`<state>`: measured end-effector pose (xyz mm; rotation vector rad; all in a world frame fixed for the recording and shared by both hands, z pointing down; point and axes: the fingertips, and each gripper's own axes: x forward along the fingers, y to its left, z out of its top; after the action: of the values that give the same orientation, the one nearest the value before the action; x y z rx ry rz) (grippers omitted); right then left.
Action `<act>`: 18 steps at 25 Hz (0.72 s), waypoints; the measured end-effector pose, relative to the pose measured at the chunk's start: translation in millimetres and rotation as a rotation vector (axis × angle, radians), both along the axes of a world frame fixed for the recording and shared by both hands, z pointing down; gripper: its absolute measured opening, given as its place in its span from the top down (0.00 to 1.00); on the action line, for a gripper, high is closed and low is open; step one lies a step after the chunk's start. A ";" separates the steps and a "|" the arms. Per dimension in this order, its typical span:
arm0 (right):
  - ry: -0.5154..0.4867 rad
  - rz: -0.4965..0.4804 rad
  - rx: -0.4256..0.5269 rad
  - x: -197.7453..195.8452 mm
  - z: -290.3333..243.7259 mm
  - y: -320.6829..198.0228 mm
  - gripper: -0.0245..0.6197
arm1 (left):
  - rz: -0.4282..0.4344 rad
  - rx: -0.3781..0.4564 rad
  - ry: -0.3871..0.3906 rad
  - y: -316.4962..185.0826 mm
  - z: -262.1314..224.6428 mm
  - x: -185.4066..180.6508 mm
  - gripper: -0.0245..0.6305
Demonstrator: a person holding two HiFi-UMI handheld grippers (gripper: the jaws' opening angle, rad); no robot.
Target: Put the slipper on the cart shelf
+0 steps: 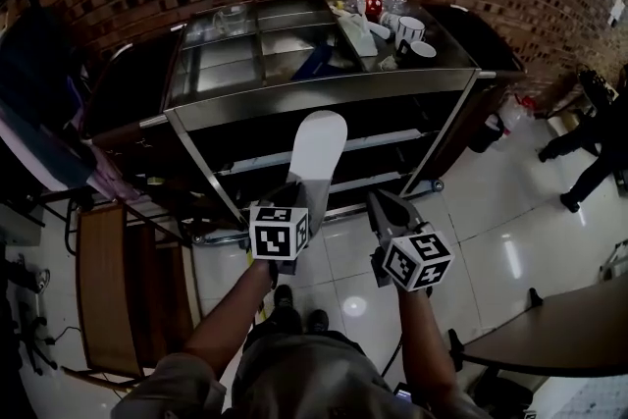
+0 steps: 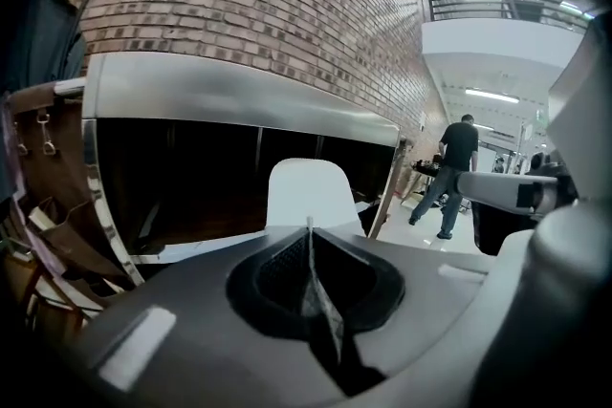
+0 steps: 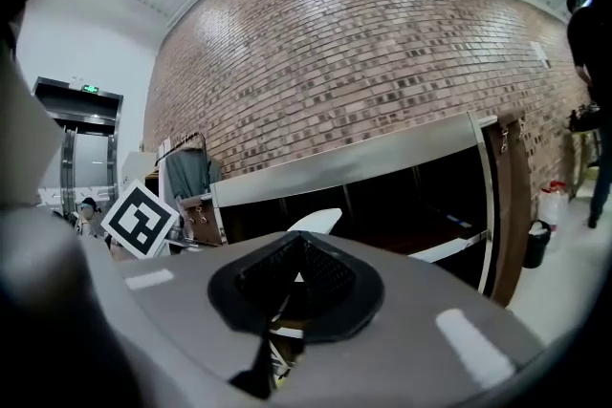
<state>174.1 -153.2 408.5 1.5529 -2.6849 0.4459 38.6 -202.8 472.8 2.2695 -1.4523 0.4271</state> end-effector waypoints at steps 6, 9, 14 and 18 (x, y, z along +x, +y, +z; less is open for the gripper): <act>0.006 0.075 -0.018 35.6 10.1 -23.6 0.96 | 0.065 -0.001 0.006 -43.2 10.7 42.1 0.94; 0.016 0.123 -0.026 52.5 12.4 -43.4 0.96 | 0.112 0.005 0.013 -68.0 18.6 63.8 0.94; 0.043 0.180 -0.025 70.3 6.8 -87.7 0.96 | 0.166 0.000 0.023 -114.6 33.8 91.7 0.94; 0.053 0.215 -0.042 79.6 10.6 -115.4 0.96 | 0.184 0.000 0.027 -147.5 48.0 107.9 0.94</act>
<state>253.7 -268.7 419.2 1.8216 -2.4644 0.4543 146.5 -350.4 520.8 2.4088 -1.2355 0.4488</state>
